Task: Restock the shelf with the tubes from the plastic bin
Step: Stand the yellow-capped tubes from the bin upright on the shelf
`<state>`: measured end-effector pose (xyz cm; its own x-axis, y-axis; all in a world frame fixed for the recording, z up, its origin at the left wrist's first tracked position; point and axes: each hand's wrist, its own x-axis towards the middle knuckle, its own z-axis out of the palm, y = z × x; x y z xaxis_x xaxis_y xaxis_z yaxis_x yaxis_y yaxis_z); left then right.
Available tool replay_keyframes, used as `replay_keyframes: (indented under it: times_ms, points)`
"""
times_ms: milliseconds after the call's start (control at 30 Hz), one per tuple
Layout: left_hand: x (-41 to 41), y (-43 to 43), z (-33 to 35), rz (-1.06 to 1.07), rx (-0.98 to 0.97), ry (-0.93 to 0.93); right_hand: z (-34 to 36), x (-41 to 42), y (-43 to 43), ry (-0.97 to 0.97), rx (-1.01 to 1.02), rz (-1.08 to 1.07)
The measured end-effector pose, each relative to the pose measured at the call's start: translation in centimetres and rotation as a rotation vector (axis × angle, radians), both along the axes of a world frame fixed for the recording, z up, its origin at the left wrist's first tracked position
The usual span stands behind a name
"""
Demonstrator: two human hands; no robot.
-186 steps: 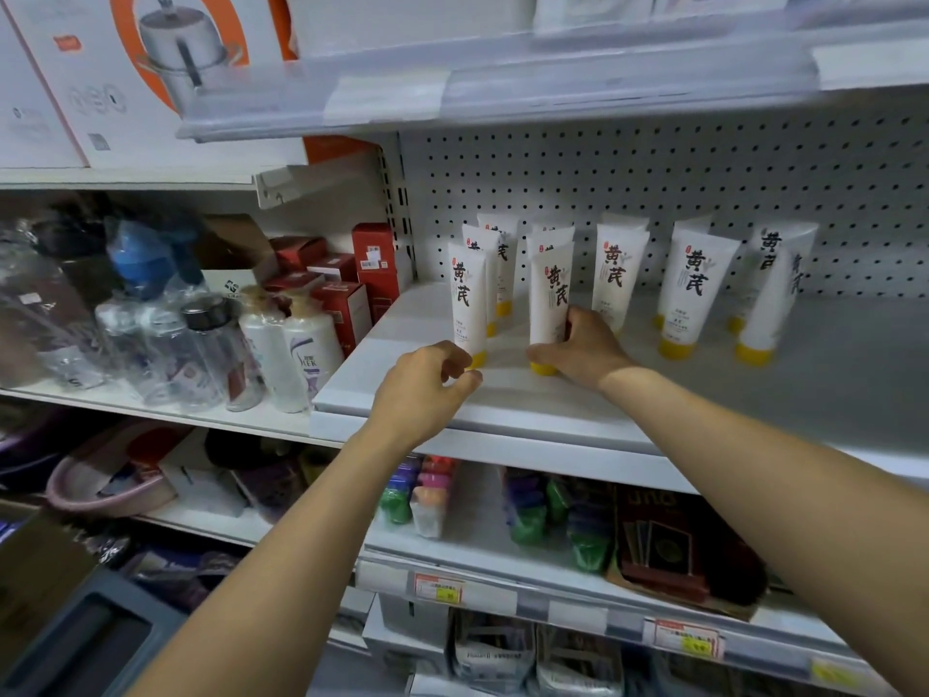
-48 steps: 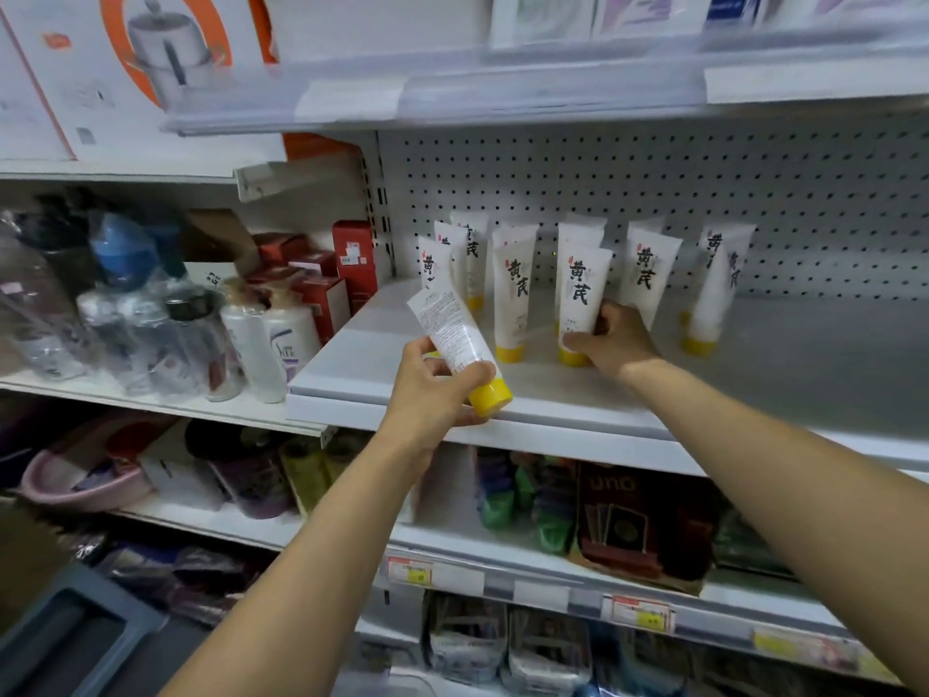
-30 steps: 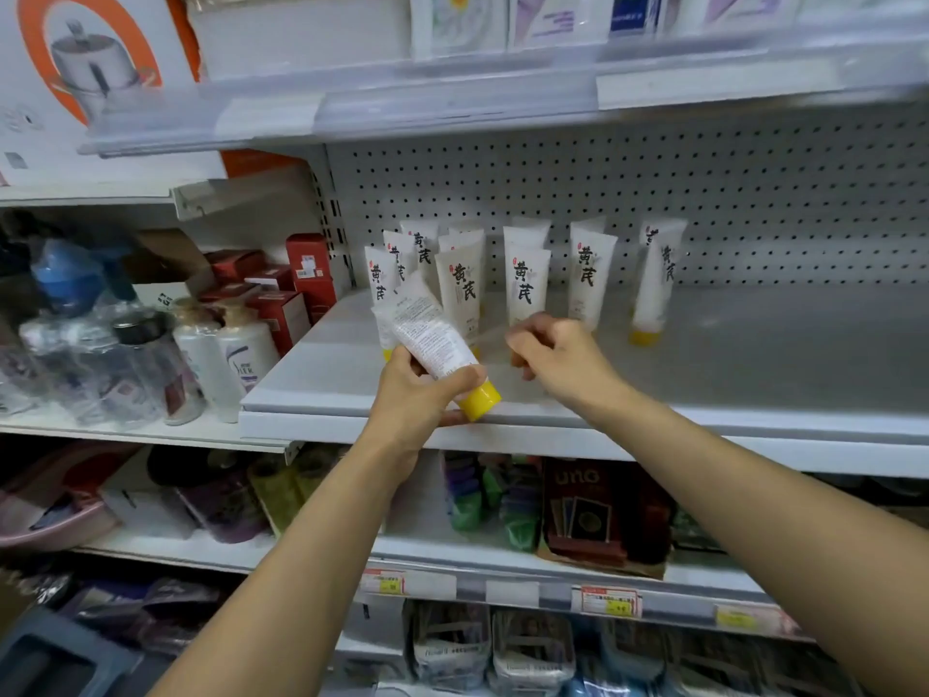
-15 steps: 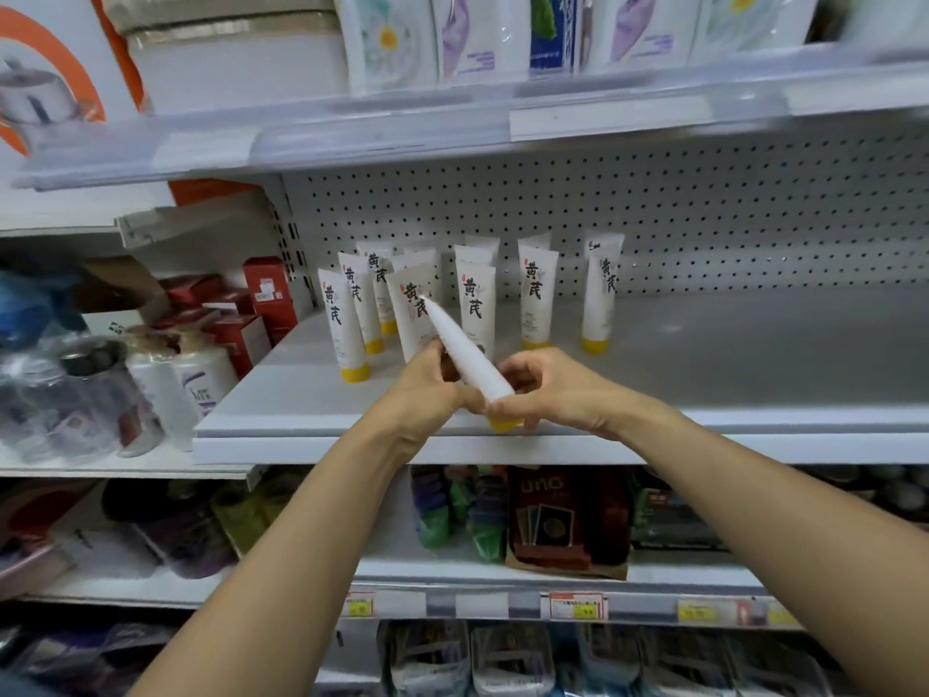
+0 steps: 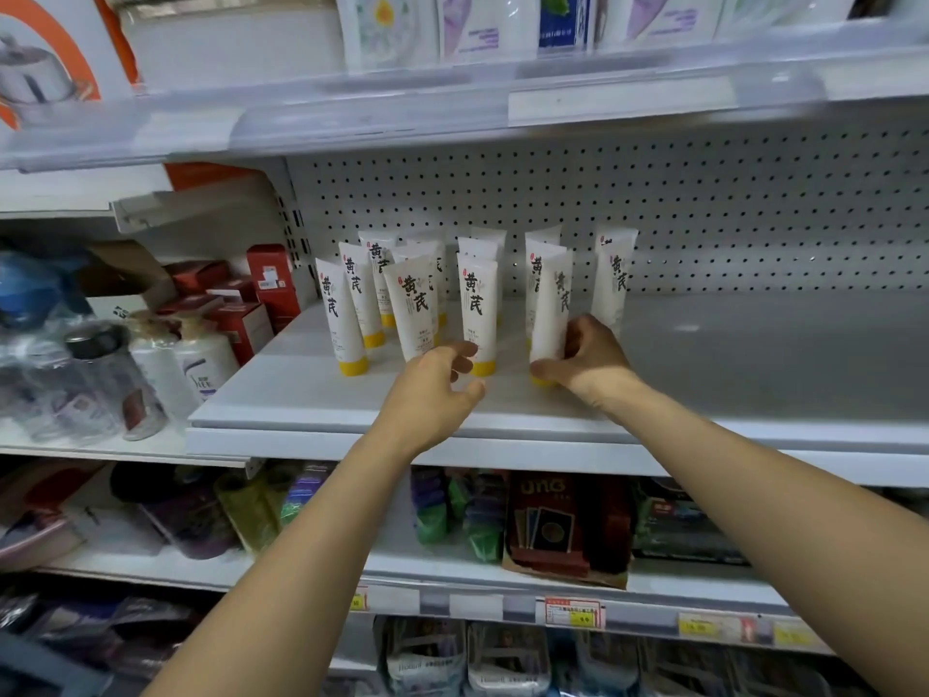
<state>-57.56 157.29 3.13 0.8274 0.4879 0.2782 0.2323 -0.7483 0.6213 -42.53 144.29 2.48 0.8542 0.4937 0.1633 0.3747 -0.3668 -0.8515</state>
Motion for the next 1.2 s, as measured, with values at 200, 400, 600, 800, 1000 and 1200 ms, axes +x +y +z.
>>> replay_keyframes:
  times_ms: [200, 400, 600, 800, 1000, 1200]
  points:
    - [0.2, 0.5, -0.4, 0.029, 0.021, 0.042, -0.4, 0.3, 0.9, -0.059, -0.109, -0.033]
    - [0.1, 1.0, -1.0, 0.045, 0.025, 0.072, -0.4, 0.0, 1.4, -0.051, -0.113, -0.048]
    - [-1.2, 1.2, -1.4, 0.04, 0.085, 0.122, -0.3, -0.9, 1.1, 0.039, -0.077, -0.093]
    - [-5.9, 0.9, -1.6, 0.027, 0.142, 0.031, -1.5, -6.7, -1.2, -0.158, -0.027, -0.153]
    - [-12.6, 1.3, -3.1, 0.043, 0.221, 0.086, -2.8, -15.7, -0.8, -0.516, -0.233, -0.026]
    - [-19.9, 4.0, -7.9, 0.071, 0.25, 0.283, -7.4, -22.8, 2.1, -0.491, -0.539, 0.187]
